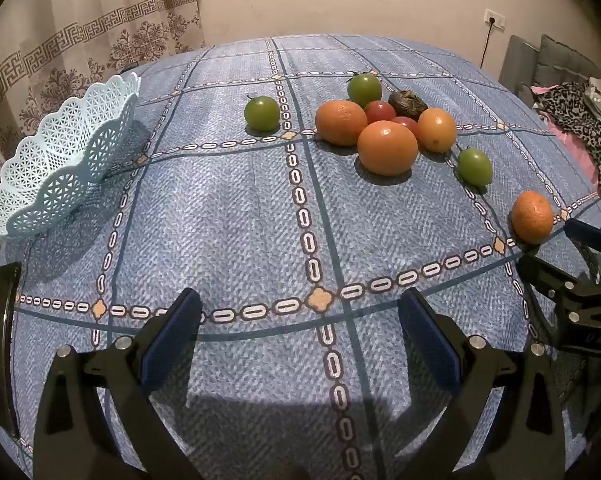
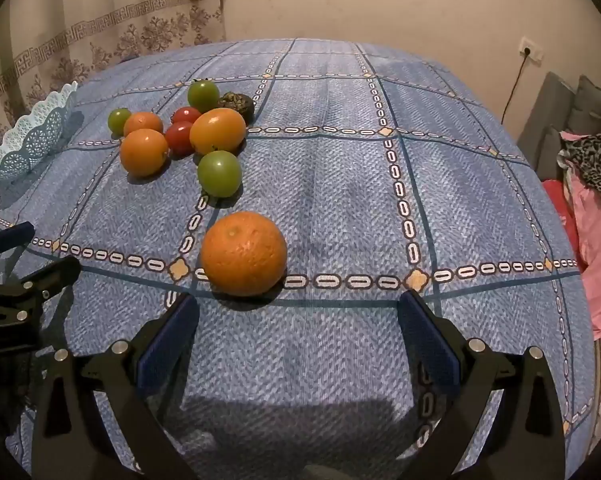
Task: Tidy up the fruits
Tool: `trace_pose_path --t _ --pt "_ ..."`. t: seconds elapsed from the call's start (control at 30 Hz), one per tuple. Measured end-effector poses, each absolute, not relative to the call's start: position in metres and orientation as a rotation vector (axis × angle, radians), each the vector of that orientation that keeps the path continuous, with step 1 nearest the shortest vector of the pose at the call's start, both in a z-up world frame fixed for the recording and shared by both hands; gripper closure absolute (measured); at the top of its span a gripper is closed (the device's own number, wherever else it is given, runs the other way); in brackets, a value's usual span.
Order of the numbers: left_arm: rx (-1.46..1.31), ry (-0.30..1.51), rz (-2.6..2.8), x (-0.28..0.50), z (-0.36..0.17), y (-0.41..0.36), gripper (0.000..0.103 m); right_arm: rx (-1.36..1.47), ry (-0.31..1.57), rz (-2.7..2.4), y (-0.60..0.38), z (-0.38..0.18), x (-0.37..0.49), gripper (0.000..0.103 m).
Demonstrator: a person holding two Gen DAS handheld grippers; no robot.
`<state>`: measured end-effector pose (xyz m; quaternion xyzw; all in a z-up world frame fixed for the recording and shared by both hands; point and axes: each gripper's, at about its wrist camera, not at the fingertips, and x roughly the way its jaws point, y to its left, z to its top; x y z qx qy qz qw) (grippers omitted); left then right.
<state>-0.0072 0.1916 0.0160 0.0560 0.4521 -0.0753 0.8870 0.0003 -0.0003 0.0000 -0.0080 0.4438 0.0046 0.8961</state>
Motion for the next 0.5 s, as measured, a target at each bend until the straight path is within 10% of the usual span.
trace_pose_path --t 0.5 --pt "0.109 0.942 -0.161 -0.0071 0.0158 0.1912 0.002 -0.006 0.916 0.012 -0.0019 0.0006 -0.0005 0.005"
